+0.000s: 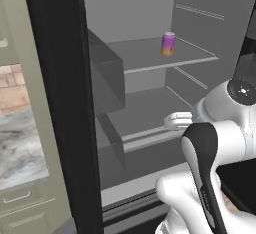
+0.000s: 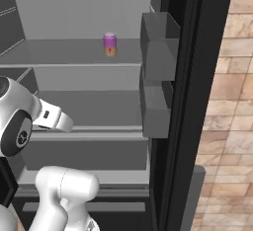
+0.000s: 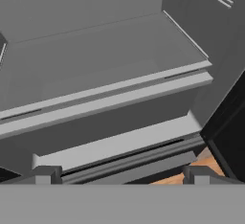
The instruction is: Open the fridge, grab two sodas, and place both sodas inside the bowl with ice on the dining counter.
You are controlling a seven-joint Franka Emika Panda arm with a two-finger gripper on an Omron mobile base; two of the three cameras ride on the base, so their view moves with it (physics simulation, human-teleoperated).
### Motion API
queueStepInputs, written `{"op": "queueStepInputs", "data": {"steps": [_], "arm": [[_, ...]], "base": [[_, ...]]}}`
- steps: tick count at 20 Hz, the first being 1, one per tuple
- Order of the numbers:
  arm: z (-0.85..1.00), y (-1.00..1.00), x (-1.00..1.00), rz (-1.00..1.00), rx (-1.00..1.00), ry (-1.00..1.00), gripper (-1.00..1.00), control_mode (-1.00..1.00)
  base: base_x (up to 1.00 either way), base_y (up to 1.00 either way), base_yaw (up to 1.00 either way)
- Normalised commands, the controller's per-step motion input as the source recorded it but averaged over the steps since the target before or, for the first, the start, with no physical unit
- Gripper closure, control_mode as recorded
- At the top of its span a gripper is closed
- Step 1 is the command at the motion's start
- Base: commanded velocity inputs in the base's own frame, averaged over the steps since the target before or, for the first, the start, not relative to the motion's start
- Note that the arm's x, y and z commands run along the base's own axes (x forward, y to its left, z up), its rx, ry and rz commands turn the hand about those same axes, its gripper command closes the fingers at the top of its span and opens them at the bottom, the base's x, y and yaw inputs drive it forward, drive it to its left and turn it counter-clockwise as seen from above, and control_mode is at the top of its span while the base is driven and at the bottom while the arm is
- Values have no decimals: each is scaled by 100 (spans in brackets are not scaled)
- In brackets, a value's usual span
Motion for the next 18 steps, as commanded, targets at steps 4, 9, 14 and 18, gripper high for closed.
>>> {"op": "queueStepInputs", "data": {"steps": [4,9,14,18], "arm": [[0,0,0,0,0,0,-100,100],[0,0,0,0,0,0,-100,100],[0,0,0,0,0,0,-100,100],[0,0,0,0,0,0,-100,100]], "base": [[44,-3,30],[46,-8,33],[42,-20,27],[22,-31,14]]}}
